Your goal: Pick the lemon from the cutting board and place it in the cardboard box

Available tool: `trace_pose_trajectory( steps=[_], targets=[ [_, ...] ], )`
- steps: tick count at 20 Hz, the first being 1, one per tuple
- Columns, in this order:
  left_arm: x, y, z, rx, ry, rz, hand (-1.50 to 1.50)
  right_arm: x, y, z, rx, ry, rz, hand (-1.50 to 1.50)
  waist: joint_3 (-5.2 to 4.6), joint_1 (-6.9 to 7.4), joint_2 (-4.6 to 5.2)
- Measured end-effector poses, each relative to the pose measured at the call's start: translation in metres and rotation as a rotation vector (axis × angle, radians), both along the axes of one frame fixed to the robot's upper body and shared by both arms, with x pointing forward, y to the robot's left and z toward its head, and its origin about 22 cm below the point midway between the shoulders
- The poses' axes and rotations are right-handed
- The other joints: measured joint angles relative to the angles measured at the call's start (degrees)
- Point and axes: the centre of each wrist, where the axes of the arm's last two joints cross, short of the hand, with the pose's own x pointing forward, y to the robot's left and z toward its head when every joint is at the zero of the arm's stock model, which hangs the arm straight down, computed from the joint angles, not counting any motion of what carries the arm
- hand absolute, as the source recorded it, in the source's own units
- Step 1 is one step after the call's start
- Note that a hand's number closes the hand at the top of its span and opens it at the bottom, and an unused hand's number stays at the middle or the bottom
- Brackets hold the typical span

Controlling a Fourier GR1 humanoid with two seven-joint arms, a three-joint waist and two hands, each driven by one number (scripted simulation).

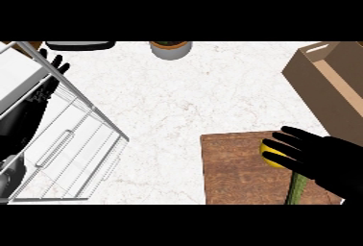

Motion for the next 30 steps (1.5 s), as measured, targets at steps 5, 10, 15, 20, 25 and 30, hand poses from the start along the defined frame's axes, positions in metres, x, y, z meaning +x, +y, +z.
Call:
trace_pose_trajectory(
  steps=[5, 10, 15, 20, 25, 30],
  targets=[
    [0.002, -0.001, 0.0, 0.005, -0.004, -0.005, 0.0, -0.002, 0.006, -0.013, -0.005, -0.037, -0.031, -1.5, 0.13, 0.39, 0.08],
    [0.004, -0.003, 0.0, 0.007, -0.007, -0.019, 0.0, 0.003, 0.01, -0.027, -0.023, -0.06, -0.052, -1.5, 0.14, 0.9, 0.27],
    [0.004, -0.003, -0.001, 0.004, -0.011, -0.02, 0.0, 0.007, 0.009, -0.04, -0.061, -0.081, -0.071, -1.5, 0.16, 0.84, 0.19],
    [0.005, -0.004, -0.001, 0.012, -0.014, -0.021, 0.0, 0.016, 0.01, -0.053, -0.071, -0.088, -0.081, -1.5, 0.18, 1.07, 0.23],
    [0.004, -0.003, -0.003, 0.009, -0.014, -0.024, 0.0, 0.016, 0.009, -0.069, -0.069, -0.058, -0.066, -1.5, 0.26, 0.87, 0.16],
    [0.005, -0.003, -0.002, 0.015, -0.014, -0.019, 0.0, 0.019, 0.008, -0.083, -0.085, -0.055, -0.078, -1.5, 0.21, 0.89, 0.16]
  ],
)
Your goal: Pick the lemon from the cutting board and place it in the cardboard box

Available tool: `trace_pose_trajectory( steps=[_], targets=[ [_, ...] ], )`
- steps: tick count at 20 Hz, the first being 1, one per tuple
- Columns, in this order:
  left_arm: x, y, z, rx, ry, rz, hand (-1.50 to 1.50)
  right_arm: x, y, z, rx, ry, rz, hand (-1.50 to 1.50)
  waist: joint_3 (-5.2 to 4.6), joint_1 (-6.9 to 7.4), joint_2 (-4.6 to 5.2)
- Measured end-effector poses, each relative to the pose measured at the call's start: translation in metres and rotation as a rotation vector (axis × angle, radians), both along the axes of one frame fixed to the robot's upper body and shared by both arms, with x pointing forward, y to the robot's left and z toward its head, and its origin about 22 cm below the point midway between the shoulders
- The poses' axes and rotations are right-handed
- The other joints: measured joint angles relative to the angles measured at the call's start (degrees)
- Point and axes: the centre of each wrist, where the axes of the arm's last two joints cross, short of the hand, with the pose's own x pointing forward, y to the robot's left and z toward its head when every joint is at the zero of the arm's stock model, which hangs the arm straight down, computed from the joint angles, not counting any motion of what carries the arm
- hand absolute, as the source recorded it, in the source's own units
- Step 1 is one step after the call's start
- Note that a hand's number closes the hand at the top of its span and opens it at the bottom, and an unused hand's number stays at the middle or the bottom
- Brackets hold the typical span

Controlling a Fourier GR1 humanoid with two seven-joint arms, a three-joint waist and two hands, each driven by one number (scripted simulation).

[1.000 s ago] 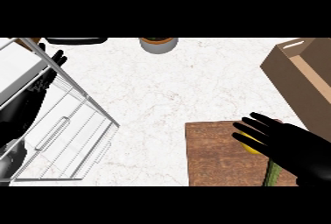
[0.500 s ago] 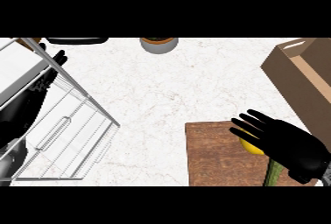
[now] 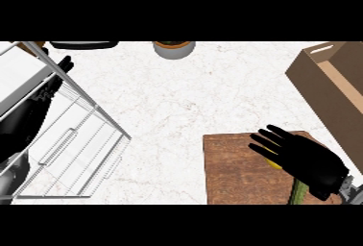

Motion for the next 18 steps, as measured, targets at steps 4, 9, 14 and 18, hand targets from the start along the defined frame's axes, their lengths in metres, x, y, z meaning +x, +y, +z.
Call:
trace_pose_trajectory(
  steps=[4, 9, 14, 18],
  targets=[
    [0.0, 0.0, 0.0, -0.003, -0.001, -0.006, 0.0, 0.009, 0.0, -0.005, -0.02, -0.023, -0.025, -1.5, -0.01, 0.15, 0.06],
    [0.0, -0.001, 0.0, 0.001, 0.0, -0.005, 0.0, 0.017, 0.0, -0.017, -0.027, -0.017, -0.039, -1.5, -0.03, 0.2, 0.06],
    [0.0, -0.001, 0.0, 0.006, 0.003, 0.001, 0.0, 0.019, 0.0, -0.027, -0.032, 0.004, 0.001, 1.5, -0.14, 0.14, -0.03],
    [0.001, -0.001, 0.001, 0.004, 0.003, -0.001, 0.0, 0.022, 0.0, -0.033, 0.01, -0.026, 0.087, 1.5, -0.22, 0.21, -0.06]
  ],
)
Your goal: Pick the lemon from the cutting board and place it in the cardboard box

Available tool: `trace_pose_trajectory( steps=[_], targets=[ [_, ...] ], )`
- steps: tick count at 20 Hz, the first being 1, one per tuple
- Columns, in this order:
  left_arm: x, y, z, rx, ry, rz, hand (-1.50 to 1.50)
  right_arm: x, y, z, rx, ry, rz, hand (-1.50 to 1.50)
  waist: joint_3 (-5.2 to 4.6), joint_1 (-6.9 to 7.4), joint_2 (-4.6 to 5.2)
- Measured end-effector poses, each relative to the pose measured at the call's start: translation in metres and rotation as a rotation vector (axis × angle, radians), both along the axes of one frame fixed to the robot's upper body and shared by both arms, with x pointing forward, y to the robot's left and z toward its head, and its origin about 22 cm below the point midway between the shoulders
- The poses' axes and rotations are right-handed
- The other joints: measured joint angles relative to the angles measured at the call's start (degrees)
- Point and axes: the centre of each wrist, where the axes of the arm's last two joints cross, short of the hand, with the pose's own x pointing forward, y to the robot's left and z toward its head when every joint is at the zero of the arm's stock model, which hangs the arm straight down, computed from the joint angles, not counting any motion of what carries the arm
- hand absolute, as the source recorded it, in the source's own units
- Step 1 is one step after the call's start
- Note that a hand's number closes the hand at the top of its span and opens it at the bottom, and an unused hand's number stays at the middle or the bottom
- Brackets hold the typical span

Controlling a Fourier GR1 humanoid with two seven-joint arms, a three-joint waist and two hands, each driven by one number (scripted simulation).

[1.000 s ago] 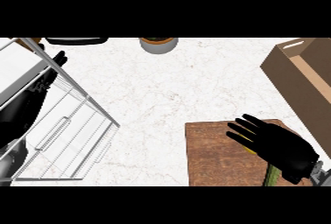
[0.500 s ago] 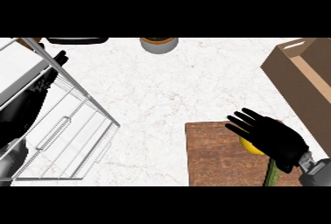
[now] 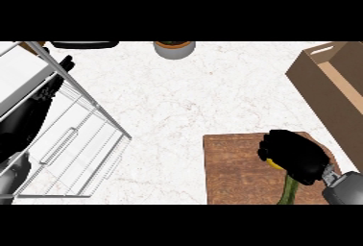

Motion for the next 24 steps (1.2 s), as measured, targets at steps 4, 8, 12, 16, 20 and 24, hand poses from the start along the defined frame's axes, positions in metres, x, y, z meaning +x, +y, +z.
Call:
trace_pose_trajectory(
  steps=[4, 8, 12, 16, 20, 24],
  targets=[
    [0.0, 0.0, 0.0, -0.002, 0.001, -0.003, 0.0, 0.006, 0.005, -0.005, 0.044, -0.051, 0.061, 1.5, 0.0, 0.06, -0.01],
    [-0.001, 0.001, 0.0, -0.007, 0.007, -0.006, 0.0, 0.005, 0.003, -0.011, 0.098, -0.096, 0.116, 1.5, -0.02, -0.15, -0.04],
    [-0.001, -0.001, 0.002, -0.008, -0.008, -0.011, 0.0, 0.027, 0.01, -0.011, 0.22, -0.12, -0.106, 1.5, 0.1, 0.22, 0.57],
    [-0.001, -0.003, 0.005, -0.016, -0.022, -0.022, 0.0, 0.055, 0.021, -0.005, 0.375, -0.151, -0.449, 1.5, 0.17, 0.76, 1.34],
    [0.002, -0.007, 0.005, -0.01, -0.017, -0.032, 0.0, 0.091, 0.042, 0.024, 0.454, -0.246, -0.636, 1.5, 0.02, 1.5, 1.27],
    [0.003, -0.006, 0.003, -0.004, -0.009, -0.027, 0.0, 0.118, 0.058, 0.061, 0.479, -0.358, -0.705, 1.5, 0.0, 1.4, 0.9]
  ],
)
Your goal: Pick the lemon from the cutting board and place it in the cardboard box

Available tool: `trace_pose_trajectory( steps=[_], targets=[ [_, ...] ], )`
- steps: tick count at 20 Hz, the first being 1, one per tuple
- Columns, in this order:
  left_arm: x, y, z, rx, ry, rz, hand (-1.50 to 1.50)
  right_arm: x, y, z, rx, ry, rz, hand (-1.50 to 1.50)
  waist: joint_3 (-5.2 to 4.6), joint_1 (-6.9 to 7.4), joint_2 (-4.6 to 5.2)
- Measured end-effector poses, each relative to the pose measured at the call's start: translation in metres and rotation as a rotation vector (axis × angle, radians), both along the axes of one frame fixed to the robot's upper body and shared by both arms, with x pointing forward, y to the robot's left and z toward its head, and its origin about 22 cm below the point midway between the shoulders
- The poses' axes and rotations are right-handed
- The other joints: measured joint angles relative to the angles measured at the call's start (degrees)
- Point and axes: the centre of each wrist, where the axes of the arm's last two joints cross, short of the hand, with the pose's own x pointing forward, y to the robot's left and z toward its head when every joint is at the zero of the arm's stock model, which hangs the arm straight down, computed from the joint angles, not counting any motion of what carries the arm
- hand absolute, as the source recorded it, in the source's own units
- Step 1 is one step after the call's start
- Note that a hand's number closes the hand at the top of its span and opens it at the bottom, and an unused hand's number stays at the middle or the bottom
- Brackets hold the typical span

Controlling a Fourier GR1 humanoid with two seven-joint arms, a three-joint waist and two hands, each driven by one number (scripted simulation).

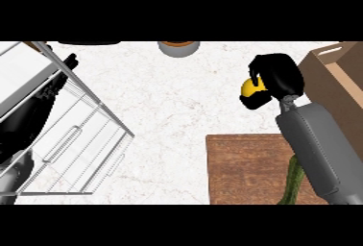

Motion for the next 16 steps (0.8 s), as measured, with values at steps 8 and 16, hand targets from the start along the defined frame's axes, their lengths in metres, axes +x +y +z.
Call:
trace_pose_trajectory(
  steps=[8, 16],
  targets=[
    [-0.005, 0.007, -0.004, -0.001, 0.007, 0.025, 0.0, 0.021, -0.008, 0.063, 0.168, -0.211, -0.282, 1.5, 0.17, -1.29, -0.46],
    [-0.006, 0.008, -0.004, -0.004, 0.006, 0.027, 0.0, 0.03, -0.07, 0.102, 0.285, -0.336, -0.562, 1.5, 0.21, -1.53, -0.36]
  ],
)
